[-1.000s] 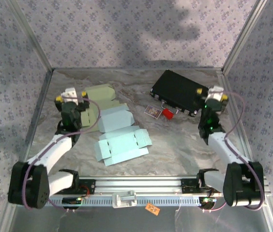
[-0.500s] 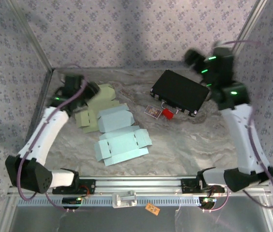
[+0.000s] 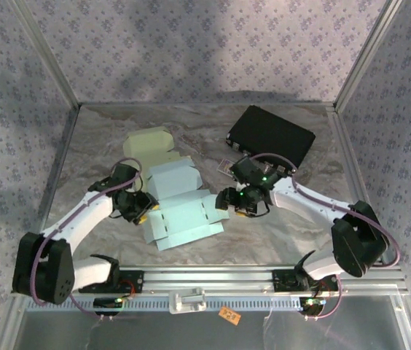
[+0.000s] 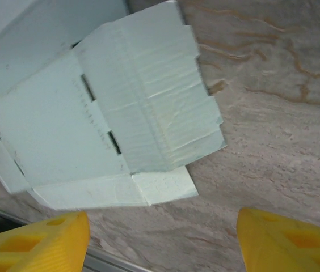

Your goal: Fold the paper box

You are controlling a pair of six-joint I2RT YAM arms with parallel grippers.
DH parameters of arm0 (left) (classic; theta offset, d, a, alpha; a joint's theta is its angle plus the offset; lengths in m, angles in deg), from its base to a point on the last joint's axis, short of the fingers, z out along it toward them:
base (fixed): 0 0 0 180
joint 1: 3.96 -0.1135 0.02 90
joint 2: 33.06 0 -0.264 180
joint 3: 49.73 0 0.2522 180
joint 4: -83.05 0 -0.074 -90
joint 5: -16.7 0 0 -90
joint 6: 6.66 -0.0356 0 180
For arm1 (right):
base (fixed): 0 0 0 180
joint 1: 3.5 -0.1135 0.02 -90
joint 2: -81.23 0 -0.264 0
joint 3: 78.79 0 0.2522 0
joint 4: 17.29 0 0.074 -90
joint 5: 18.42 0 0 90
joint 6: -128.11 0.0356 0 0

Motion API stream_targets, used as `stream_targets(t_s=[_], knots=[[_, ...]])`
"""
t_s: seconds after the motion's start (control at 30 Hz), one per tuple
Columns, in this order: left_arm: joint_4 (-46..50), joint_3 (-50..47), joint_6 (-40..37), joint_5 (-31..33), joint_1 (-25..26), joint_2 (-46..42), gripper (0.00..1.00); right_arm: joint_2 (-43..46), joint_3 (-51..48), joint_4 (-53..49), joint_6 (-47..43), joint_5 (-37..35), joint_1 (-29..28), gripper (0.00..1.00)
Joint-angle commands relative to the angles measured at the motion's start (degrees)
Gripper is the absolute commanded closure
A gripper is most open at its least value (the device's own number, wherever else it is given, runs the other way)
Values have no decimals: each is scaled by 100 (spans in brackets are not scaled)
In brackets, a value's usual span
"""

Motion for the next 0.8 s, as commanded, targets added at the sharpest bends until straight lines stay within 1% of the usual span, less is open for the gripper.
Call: stream_targets(t_s=[0.0, 0.17, 0.33, 0.5, 0.7, 0.77], knots=[[-590, -103, -4, -386, -94, 281, 49, 392, -567, 968, 1106, 513, 176, 28], [-997, -233, 23, -519, -94, 653, 49, 676, -1281, 1678, 1793, 589, 261, 28], [-1236, -311, 97, -254, -91, 693, 50, 743, -2102, 2906, 2391, 744, 379, 28], [-1525, -442, 231, -233, -63, 835, 51, 817, -2506, 3693, 2777, 552, 474, 29], [-1429, -446, 196, -157, -31, 773, 52, 617, -2921, 4691, 3354, 493, 515, 31], [-1418, -446, 172, -158, -25, 769, 52, 499, -2908, 4844, 3451, 542, 481, 32]])
